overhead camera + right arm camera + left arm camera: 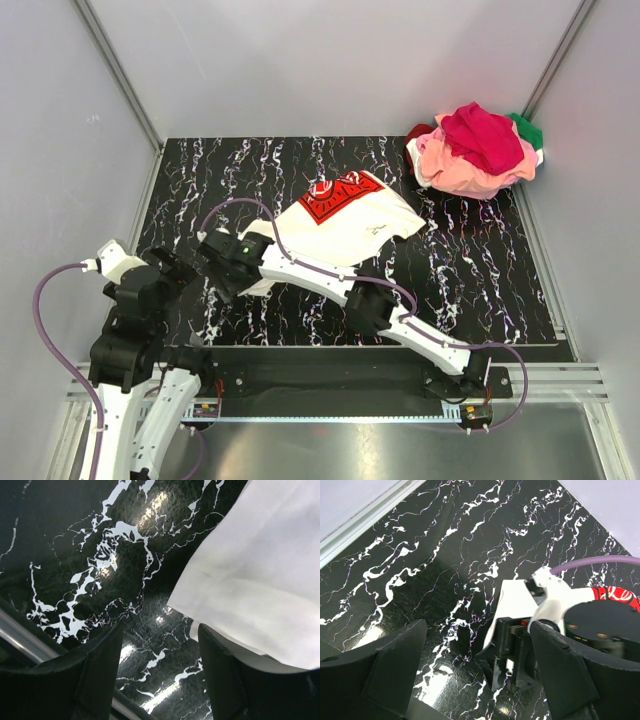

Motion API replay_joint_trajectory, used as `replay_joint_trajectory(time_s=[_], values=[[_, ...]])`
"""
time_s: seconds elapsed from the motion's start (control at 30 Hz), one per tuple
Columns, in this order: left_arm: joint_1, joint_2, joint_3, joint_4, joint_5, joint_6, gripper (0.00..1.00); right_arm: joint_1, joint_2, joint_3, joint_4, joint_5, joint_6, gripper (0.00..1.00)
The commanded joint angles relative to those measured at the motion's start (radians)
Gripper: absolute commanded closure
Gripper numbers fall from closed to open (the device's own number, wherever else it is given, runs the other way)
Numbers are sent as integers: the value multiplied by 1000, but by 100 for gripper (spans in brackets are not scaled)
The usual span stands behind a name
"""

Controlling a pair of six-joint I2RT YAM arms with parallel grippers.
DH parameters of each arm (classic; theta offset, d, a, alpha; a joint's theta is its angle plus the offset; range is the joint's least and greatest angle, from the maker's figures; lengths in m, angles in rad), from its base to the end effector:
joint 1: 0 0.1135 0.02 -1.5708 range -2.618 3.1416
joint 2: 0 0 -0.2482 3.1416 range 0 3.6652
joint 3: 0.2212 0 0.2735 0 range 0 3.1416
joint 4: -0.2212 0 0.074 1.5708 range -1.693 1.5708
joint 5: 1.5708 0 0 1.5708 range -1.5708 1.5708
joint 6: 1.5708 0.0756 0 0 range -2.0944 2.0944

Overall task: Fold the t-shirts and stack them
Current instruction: Flatten the tshirt out

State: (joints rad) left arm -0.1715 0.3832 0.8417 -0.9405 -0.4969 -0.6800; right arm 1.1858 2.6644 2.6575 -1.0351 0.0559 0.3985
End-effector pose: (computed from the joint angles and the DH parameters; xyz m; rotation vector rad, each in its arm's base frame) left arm 0.1313 0.0138 0.3131 -0.7874 1.8284 -0.0374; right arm 0.2229 0.5389 0.1566 -1.0142 2.4951 0.4662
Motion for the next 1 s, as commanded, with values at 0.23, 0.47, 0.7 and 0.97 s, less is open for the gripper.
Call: replay_joint_trajectory(time_s=[0.23,0.47,0.7,0.97], values=[[3,-14,-3,59,8,19,9,-21,100,41,30,-39,6,39],[3,-14,-4,66,12,25,10,-34,124,41,10,-28,11,57],[3,-20,-6,71,15,28,9,-34,149,38,-29,-4,26,65],[3,-18,-6,77,21,34,9,-35,218,90,-109,4,33,69]])
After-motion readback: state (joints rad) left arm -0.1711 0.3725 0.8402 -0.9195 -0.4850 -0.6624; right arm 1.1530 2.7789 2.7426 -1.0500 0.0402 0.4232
